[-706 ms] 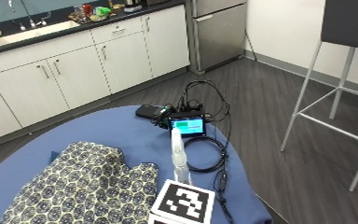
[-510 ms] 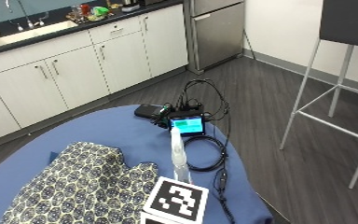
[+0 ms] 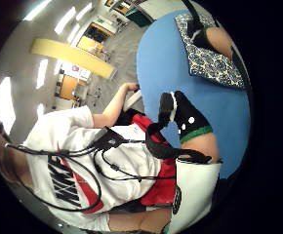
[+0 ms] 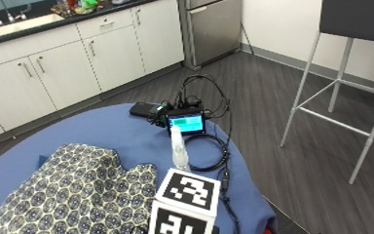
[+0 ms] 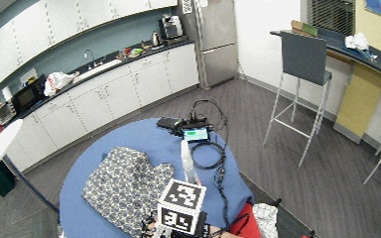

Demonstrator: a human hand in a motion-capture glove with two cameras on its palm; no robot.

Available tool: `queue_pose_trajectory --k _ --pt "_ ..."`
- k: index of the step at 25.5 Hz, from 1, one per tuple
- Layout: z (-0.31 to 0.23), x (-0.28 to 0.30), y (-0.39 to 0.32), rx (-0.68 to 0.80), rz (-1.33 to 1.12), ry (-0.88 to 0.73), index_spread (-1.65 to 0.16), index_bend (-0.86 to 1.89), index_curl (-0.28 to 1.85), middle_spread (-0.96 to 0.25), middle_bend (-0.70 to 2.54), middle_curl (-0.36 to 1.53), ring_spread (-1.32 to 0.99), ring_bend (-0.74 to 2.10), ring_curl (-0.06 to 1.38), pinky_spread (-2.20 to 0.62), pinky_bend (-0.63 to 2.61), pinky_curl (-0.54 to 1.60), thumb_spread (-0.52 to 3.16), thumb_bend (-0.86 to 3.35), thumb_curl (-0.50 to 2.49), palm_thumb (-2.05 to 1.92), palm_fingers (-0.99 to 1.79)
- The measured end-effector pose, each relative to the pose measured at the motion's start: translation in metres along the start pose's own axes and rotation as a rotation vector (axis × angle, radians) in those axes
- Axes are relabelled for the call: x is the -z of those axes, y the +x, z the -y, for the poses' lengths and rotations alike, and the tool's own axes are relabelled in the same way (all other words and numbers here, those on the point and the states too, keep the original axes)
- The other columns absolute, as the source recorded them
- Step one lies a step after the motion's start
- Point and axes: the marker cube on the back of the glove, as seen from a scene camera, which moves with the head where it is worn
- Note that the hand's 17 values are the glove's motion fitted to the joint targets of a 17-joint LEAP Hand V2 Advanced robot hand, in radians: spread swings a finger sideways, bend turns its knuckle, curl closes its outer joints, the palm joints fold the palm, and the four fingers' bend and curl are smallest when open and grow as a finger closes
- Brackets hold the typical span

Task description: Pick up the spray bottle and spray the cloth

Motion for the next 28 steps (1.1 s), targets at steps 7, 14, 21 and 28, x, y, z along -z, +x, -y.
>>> queue_pose_trajectory --k 7,14,21,28 --pt "-0.030 0.091 0.043 -0.077 0.021 0.398 -0.33 0.02 0.21 -0.04 0.29 0.30 -0.02 0.29 0.27 0.11 0.51 0.25 1.05 0.26 0.31 0.66 0.77" --pt "-0.057 0.148 0.125 -0.293 0.314 0.760 -0.34 0.03 0.16 -0.05 0.33 0.33 -0.03 0.39 0.31 0.08 0.56 0.27 1.08 0.19 0.33 0.65 0.80" --pt "-0.047 0.094 0.187 -0.469 0.594 0.702 -0.35 0.03 0.14 -0.05 0.33 0.35 -0.02 0.42 0.34 0.08 0.61 0.30 1.07 0.09 0.32 0.59 0.74" --pt "-0.040 0.061 0.199 -0.524 0.631 0.708 -0.35 0.06 0.13 -0.05 0.35 0.37 -0.03 0.43 0.35 0.09 0.63 0.31 1.05 0.04 0.33 0.61 0.72"
